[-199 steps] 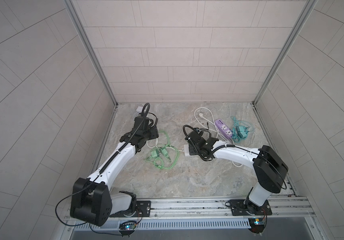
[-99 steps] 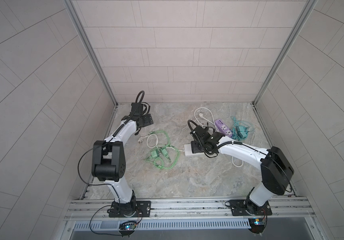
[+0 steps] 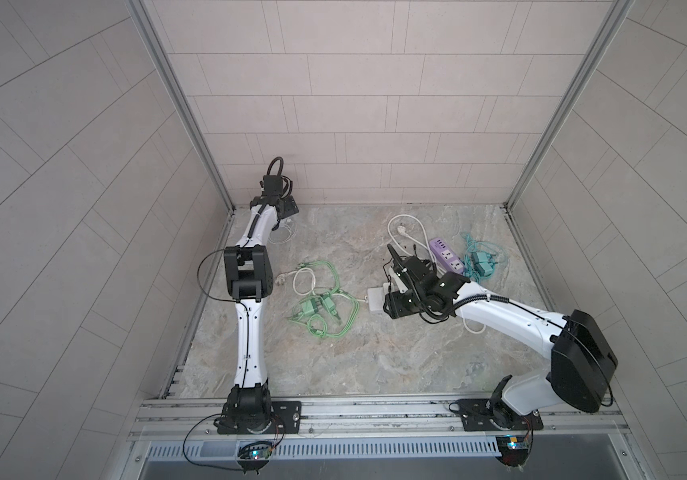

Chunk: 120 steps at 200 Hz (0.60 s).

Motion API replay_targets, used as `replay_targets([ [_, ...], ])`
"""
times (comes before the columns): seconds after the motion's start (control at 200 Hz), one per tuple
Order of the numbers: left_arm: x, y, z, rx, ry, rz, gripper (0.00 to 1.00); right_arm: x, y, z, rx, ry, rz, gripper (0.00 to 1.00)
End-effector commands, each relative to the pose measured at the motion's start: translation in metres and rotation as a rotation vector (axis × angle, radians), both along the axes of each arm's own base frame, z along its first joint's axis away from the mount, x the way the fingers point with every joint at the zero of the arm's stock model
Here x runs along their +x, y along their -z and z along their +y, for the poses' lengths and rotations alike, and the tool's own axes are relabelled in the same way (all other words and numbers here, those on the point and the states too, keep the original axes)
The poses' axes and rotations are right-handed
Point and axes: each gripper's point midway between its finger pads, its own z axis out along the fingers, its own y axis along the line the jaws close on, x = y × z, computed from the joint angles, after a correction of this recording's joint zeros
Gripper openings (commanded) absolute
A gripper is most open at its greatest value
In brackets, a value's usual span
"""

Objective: Insert the plug
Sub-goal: 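Open the right gripper off the charger while left arm reaches toward white charger, then raise the right gripper from the plugged charger while left gripper hovers over white charger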

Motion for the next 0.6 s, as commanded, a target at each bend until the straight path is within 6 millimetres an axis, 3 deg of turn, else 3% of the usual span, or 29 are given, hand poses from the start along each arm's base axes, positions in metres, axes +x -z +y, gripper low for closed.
replay_targets([
  [0.0,-0.004,0.012,0.006,0.009,-0.005,0.047,0.93,-0.007,-0.015,0.006,0.049,-0.068,-0.034,0.63],
  [0.175,0.005,0.026,0.01,-0.014,-0.055,0.019,0.92,-0.017,-0.013,0.015,0.103,-0.117,-0.009,0.61],
  [0.345,0.005,0.035,0.015,-0.033,-0.11,0.021,0.92,-0.024,-0.008,0.008,0.088,-0.121,-0.001,0.6],
  [0.595,-0.002,0.05,0.017,-0.007,-0.125,0.078,0.89,-0.031,-0.023,0.01,0.13,-0.16,-0.026,0.58],
])
